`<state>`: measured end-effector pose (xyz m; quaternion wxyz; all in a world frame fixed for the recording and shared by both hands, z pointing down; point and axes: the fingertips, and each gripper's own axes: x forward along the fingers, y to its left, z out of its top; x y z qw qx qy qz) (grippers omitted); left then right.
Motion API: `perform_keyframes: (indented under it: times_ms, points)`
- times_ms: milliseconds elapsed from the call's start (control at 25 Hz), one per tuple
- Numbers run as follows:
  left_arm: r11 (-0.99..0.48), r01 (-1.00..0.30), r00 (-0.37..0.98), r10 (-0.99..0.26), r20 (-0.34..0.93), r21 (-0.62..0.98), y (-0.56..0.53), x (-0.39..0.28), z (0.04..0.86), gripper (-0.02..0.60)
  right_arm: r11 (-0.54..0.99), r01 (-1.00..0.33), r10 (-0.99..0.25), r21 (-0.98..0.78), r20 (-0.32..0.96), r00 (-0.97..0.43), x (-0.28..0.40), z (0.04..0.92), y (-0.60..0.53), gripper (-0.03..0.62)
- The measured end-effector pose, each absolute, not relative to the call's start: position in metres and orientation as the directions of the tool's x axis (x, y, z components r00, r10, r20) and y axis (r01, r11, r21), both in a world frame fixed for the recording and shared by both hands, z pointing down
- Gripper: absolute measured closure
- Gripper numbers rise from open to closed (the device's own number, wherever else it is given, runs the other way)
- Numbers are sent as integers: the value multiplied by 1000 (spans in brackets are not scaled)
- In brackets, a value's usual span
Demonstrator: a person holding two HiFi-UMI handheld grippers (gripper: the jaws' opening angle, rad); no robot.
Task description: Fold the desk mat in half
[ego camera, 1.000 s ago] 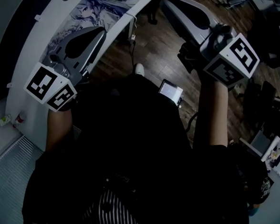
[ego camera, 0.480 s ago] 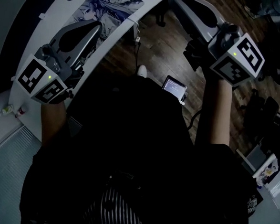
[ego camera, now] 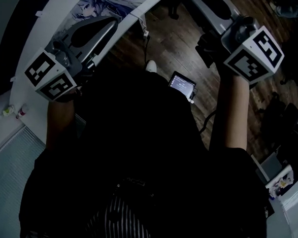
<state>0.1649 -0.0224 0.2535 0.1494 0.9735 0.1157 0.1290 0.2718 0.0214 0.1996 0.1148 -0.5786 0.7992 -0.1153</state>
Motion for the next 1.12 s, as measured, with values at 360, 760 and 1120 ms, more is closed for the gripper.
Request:
perform_keyframes:
  times_ms: [360, 760, 1120]
  points:
    - [-929, 37, 950, 147, 275, 369, -61, 145, 276, 572, 304, -878, -949, -371, -38, -312, 282, 224, -1, 589]
    - [-877, 133, 962, 226, 153, 461, -81, 162, 272, 572, 283, -906, -955, -315, -4, -297, 273, 204, -26, 589]
    - [-911, 180, 955, 252, 156, 372, -128, 154, 259, 572, 207, -933, -971, -296, 58, -233, 286, 205, -62, 589]
